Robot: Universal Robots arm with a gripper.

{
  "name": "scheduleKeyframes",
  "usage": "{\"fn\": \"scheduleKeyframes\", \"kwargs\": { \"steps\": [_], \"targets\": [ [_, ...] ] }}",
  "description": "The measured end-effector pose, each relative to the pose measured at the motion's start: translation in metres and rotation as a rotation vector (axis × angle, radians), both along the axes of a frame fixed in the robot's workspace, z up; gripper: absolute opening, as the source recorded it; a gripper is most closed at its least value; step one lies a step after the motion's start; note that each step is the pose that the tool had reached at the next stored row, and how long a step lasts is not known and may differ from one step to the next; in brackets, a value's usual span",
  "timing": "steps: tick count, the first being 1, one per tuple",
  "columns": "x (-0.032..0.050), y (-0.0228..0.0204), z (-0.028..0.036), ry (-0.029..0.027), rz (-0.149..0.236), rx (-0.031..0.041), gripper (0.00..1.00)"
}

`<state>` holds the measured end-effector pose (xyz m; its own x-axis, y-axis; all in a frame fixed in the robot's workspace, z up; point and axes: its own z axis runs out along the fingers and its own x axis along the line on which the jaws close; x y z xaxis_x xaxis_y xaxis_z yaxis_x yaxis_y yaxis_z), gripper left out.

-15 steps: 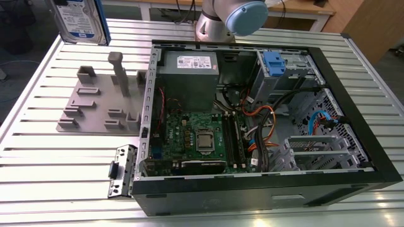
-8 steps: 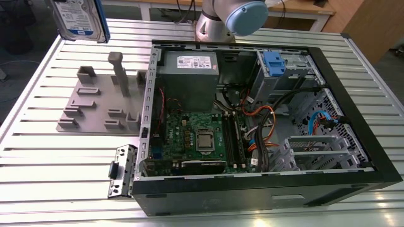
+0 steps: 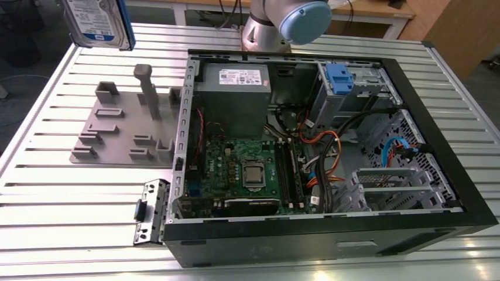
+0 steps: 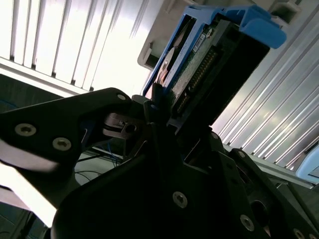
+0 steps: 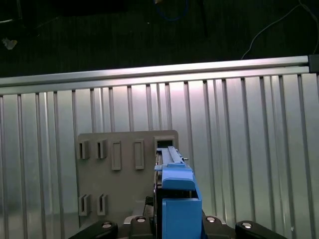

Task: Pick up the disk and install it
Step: 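Pick up the disk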

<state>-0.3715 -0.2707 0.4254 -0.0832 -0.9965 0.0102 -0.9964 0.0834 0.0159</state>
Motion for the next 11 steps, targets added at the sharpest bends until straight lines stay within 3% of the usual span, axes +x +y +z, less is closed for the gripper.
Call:
{"fn": "scheduleKeyframes", "kwargs": {
  "steps": [11],
  "targets": [
    [0.0,0.0,0.0091,0.0,0.0,0.0,0.36]
  ]
}}
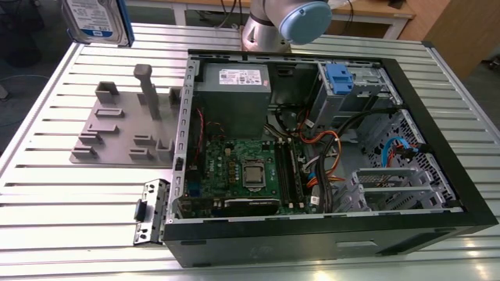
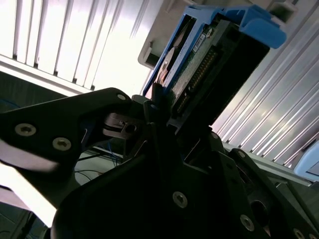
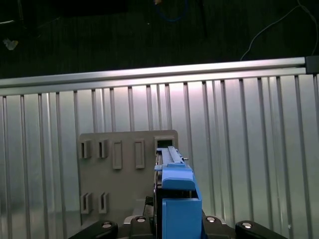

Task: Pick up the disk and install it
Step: 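Pick up the disk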

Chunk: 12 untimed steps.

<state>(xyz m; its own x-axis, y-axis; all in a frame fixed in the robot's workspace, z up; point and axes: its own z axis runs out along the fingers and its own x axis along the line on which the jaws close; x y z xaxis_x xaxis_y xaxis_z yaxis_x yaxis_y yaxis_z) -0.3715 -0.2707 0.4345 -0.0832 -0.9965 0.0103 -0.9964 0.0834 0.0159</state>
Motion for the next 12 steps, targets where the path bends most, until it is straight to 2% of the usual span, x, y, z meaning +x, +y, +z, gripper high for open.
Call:
{"fn": "scheduleKeyframes", "kwargs": {
  "steps": [12],
  "targets": [
    [0.0,0.0,0.0097,0.0,0.0,0.0,0.36]
  ]
}}
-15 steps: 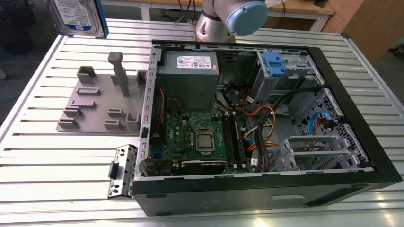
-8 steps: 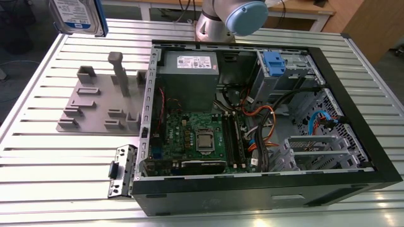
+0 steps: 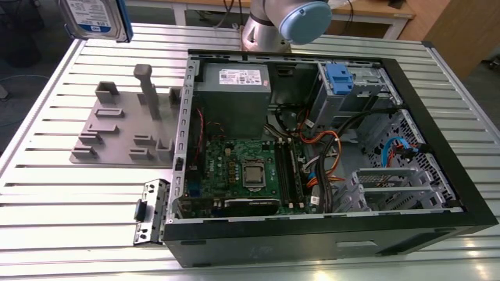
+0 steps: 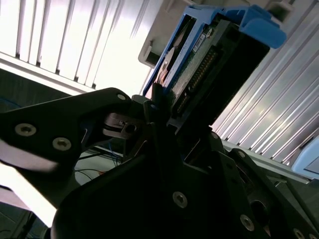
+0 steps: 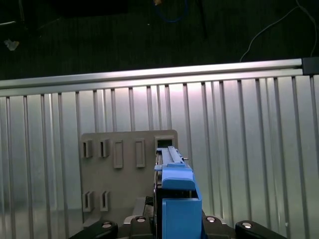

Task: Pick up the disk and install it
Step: 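Pick up the disk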

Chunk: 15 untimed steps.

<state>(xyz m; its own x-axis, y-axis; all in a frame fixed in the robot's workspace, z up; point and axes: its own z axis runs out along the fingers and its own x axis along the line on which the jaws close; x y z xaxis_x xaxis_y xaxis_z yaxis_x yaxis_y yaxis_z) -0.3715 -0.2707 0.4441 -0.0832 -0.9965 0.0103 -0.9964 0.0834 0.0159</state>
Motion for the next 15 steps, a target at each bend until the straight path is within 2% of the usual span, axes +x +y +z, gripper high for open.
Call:
{"fn": "scheduleKeyframes", "kwargs": {
  "steps": [15],
  "targets": [
    [0.0,0.0,0.0127,0.0001,0.0,0.0,0.36]
  ]
}}
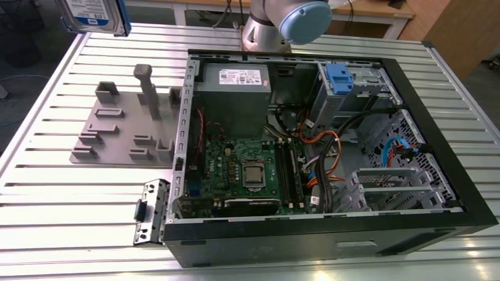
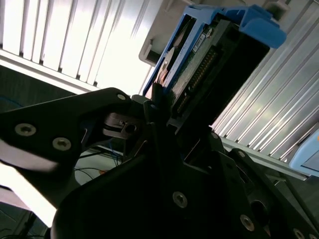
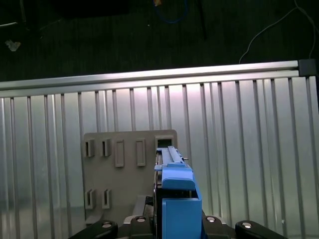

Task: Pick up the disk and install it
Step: 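Pick up the disk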

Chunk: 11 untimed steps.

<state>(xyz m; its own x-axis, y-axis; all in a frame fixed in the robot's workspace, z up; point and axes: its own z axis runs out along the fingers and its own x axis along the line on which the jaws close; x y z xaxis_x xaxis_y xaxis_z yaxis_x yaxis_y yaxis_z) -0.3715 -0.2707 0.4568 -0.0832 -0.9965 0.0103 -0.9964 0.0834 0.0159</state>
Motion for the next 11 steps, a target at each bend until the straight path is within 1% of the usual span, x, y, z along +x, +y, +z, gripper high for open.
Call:
{"fn": "scheduleKeyframes", "kwargs": {
  "steps": [4,11],
  "targets": [
    [0.0,0.0,0.0054,-0.0001,0.0,0.0,0.36],
    [0.0,0.0,0.0174,-0.0001,0.0,0.0005,0.36]
  ]
}}
